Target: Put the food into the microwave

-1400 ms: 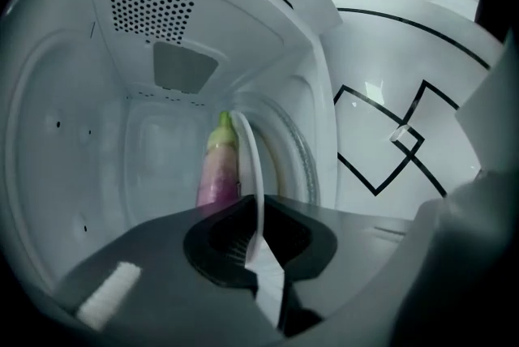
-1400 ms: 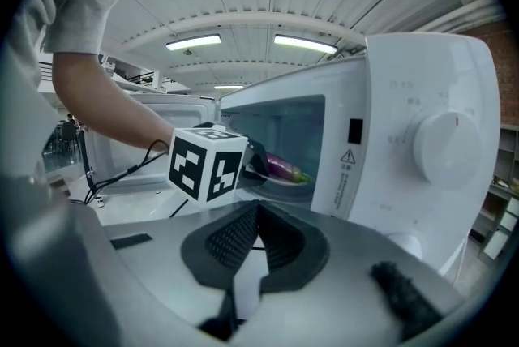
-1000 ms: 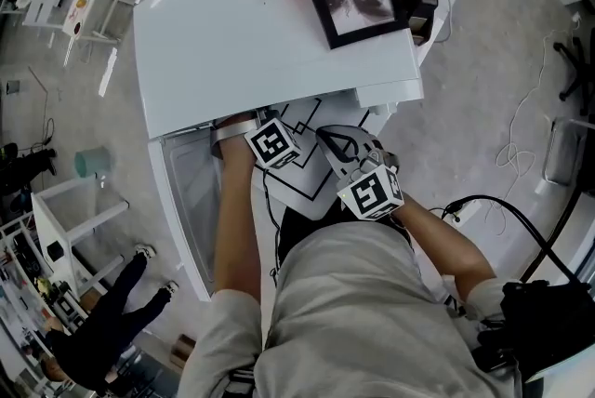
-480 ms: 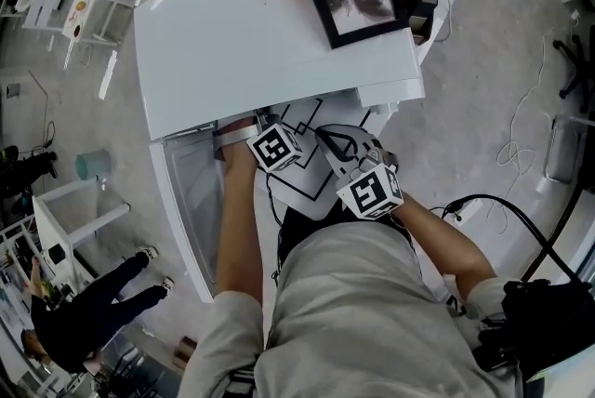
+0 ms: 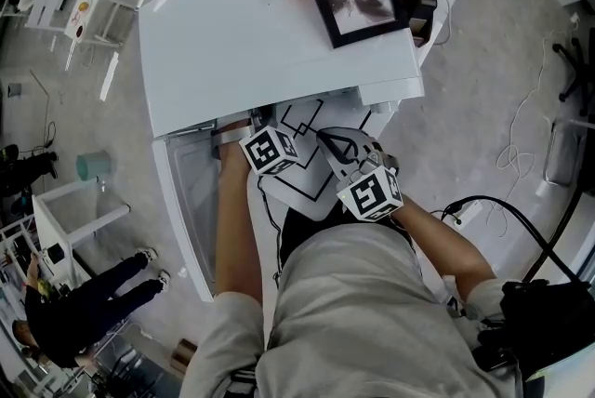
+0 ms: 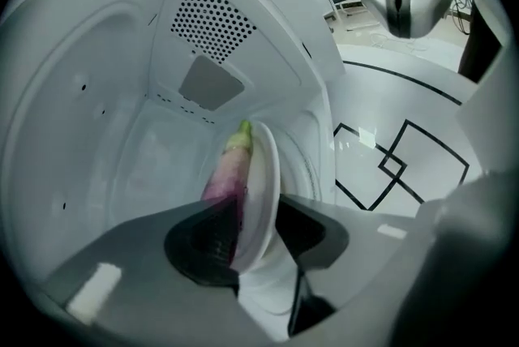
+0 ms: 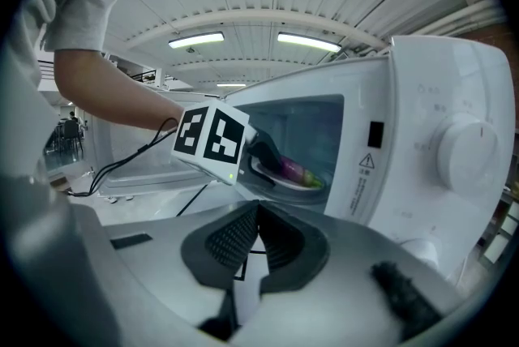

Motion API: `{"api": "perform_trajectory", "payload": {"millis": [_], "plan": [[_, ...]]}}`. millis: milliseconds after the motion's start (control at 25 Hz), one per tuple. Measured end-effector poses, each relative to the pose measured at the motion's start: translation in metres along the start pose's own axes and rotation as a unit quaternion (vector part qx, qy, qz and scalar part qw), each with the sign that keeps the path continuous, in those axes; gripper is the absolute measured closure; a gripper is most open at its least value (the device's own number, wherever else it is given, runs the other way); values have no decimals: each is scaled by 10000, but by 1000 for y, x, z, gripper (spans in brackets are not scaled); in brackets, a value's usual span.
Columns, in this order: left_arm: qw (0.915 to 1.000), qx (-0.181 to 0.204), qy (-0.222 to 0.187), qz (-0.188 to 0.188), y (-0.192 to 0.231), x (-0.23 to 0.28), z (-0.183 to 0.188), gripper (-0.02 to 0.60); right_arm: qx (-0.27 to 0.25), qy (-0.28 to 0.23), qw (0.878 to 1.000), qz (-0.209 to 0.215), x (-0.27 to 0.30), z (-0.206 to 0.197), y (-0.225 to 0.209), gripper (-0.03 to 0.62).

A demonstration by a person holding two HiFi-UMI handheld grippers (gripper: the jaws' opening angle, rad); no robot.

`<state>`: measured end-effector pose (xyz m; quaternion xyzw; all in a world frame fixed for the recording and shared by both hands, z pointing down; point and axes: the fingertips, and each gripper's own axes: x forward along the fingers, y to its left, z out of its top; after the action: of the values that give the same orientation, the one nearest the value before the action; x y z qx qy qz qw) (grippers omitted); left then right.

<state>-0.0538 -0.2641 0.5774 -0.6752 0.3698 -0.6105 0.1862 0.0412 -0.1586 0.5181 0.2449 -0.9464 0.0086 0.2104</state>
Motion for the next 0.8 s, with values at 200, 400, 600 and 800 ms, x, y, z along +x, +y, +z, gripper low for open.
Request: {"api": "perform_trajectory", "payload": {"millis": [200,400,600,800], "plan": [[9963,-717,-456,-164,0,-5,2,385,-36,-15,10000,19,-1,2,3,583],[9934,-963,-616,-17,2,-8,2,347,-72,-3,10000,65,-2,2,6,583],[9898,-1207,-755,-55,-2,-18,4,344,-90,0,9999,111,-2,4,10,583],[9870,-1367,-847,71,-5,-30,7,344,-92,7,9998,147,-2,4,12,583]]}}
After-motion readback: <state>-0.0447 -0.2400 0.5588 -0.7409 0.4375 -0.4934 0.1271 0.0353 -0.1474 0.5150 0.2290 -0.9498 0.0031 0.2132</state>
